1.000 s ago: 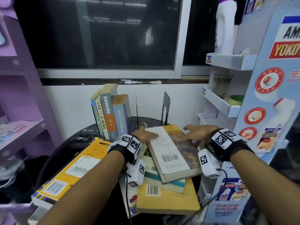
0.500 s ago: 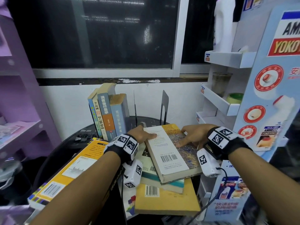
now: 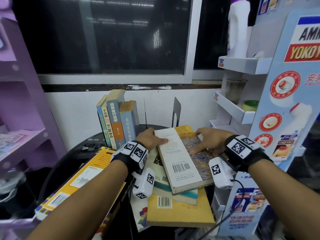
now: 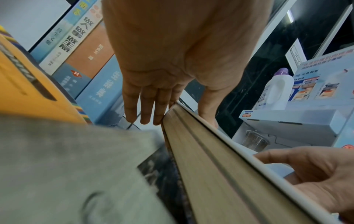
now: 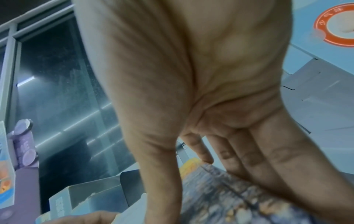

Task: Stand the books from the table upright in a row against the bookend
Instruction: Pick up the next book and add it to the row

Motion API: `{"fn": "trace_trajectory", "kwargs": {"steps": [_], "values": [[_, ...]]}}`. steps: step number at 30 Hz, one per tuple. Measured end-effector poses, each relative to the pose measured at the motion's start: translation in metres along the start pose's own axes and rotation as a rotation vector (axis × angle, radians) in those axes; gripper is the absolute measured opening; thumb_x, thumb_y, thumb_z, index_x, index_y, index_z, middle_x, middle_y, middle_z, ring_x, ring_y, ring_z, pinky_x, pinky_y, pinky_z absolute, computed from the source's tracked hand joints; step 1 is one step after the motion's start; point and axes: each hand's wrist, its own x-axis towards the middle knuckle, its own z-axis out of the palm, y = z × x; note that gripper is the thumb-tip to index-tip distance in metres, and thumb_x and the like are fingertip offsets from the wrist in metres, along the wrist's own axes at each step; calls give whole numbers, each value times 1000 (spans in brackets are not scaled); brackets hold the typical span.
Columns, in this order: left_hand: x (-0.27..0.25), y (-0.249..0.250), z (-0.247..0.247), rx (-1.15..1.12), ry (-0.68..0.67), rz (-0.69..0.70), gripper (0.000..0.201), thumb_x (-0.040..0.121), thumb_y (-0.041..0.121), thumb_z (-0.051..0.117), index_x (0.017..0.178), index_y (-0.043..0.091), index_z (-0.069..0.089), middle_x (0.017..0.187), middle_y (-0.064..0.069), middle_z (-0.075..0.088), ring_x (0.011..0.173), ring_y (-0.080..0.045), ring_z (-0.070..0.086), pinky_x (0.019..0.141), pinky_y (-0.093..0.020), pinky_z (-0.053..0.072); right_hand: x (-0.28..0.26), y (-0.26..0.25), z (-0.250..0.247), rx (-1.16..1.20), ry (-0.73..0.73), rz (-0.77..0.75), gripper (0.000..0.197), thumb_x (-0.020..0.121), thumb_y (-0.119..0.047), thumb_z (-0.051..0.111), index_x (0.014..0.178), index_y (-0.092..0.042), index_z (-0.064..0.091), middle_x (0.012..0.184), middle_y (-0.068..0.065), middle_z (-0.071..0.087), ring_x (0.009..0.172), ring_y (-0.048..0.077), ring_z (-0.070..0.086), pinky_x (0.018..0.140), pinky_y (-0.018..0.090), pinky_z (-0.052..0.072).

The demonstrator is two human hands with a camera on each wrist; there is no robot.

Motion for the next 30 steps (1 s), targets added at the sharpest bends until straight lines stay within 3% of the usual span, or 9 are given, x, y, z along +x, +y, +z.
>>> {"fn": "trace_trajectory", "kwargs": {"steps": [3,5,8,10,13,17,20,24,30], "values": [[-9,10,-4,-76,51,41,59,78,34,77,126,14,49,120,-1,62,105,-20,61,91,-37,53,0,-1,-3,-18,87,10,58,72,-29,84,114,-22,46,98,0,64,79,19,63,60,32,55],[-16,20,-9,-111,62,68,57,81,28,75,127,14,45,115,0,60,98,-20,60,79,-35,56,-2,-2,-5,-31,139,-5,64,70,-31,85,120,-23,46,112,2,63,93,23,62,75,35,55],[-24,30,-18,-224,87,117,60,81,17,75,131,13,42,120,-5,59,100,-24,62,72,-39,58,-6,-7,-7,-19,203,-37,74,70,-32,85,130,-22,44,114,2,59,96,21,57,68,29,47],[-27,37,-23,-252,135,178,63,80,14,76,132,12,42,125,-4,58,106,-24,60,79,-39,57,-7,-9,-8,28,244,-71,78,69,-31,86,132,-23,42,119,4,61,98,21,57,70,29,47],[-34,49,-35,-299,207,261,61,81,7,73,133,13,42,125,1,53,106,-19,55,78,-32,55,-7,-14,-7,57,329,-129,86,67,-30,88,136,-24,37,122,4,61,102,23,57,78,32,48],[-36,55,-44,-375,283,328,64,77,0,74,130,20,45,134,1,52,118,-26,55,88,-51,55,-4,-19,2,101,442,-219,100,65,-29,89,143,-25,27,126,5,60,108,24,58,82,32,46],[-38,55,-46,-462,282,347,66,78,-4,71,133,20,43,134,0,52,117,-26,55,90,-50,54,0,-20,12,159,506,-275,106,63,-28,90,146,-26,23,128,4,60,113,23,56,88,31,45],[-39,52,-42,-624,234,330,65,82,9,72,137,15,39,127,-5,58,106,-24,62,90,-45,54,4,-19,28,246,563,-315,108,60,-25,92,145,-30,26,122,3,63,103,23,61,88,33,49],[-38,48,-29,-806,186,330,60,81,22,74,130,14,42,115,-11,67,98,-32,69,87,-55,54,1,-15,32,299,583,-339,99,64,-28,90,142,-28,28,108,-6,56,95,14,55,83,27,43]]}}
